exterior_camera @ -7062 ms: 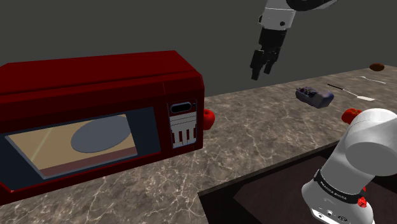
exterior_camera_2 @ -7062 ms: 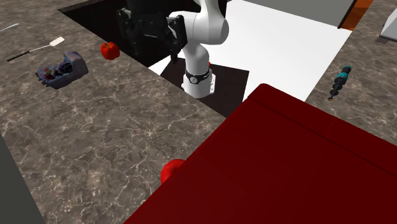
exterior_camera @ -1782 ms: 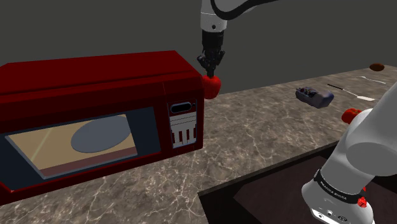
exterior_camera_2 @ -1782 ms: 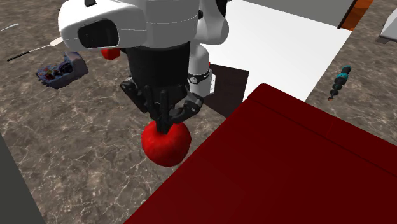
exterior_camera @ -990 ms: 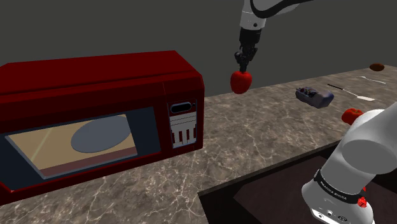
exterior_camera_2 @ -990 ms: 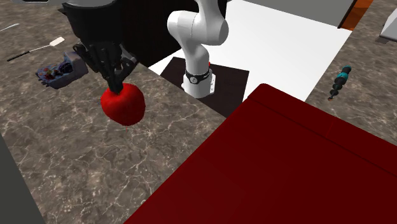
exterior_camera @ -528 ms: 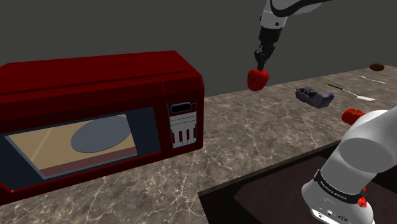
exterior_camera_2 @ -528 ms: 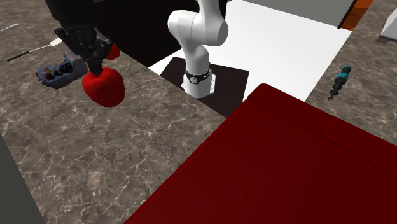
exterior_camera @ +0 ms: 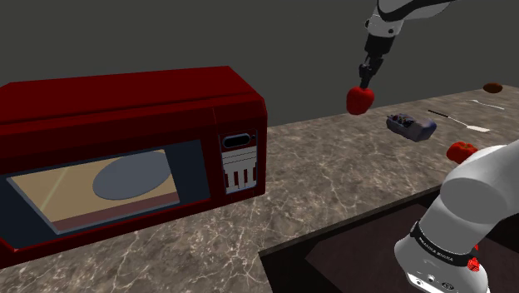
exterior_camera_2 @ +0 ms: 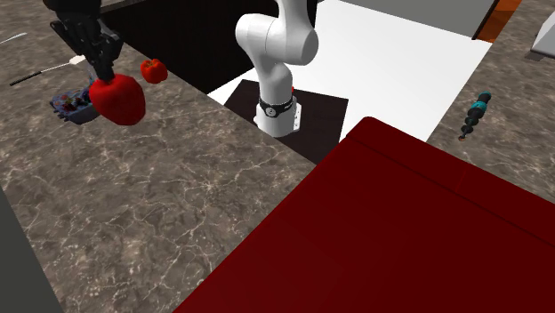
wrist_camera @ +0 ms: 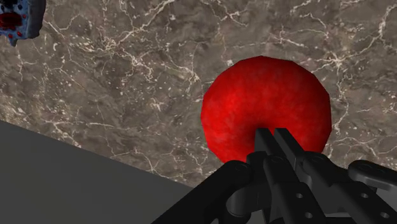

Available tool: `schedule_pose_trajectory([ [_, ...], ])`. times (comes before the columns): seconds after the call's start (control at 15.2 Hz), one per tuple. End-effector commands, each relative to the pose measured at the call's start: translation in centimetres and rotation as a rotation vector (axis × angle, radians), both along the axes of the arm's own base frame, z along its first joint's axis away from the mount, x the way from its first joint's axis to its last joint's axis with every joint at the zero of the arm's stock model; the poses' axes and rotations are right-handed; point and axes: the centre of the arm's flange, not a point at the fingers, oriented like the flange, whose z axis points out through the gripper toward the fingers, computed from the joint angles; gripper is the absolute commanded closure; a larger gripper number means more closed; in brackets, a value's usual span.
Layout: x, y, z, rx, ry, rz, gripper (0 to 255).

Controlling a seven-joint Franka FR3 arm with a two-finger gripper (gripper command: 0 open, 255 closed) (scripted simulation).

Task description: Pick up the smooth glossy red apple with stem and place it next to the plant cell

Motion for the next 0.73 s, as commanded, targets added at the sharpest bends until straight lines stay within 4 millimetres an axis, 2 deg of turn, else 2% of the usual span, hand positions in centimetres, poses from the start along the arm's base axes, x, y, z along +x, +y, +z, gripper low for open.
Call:
schedule_pose_trajectory([
  [0.0,-1.0,-2.3,0.2,0.000,0.000,0.001,255],
  [0.66,-6.3,-14.4,0.2,0.000,0.000,0.001,255],
])
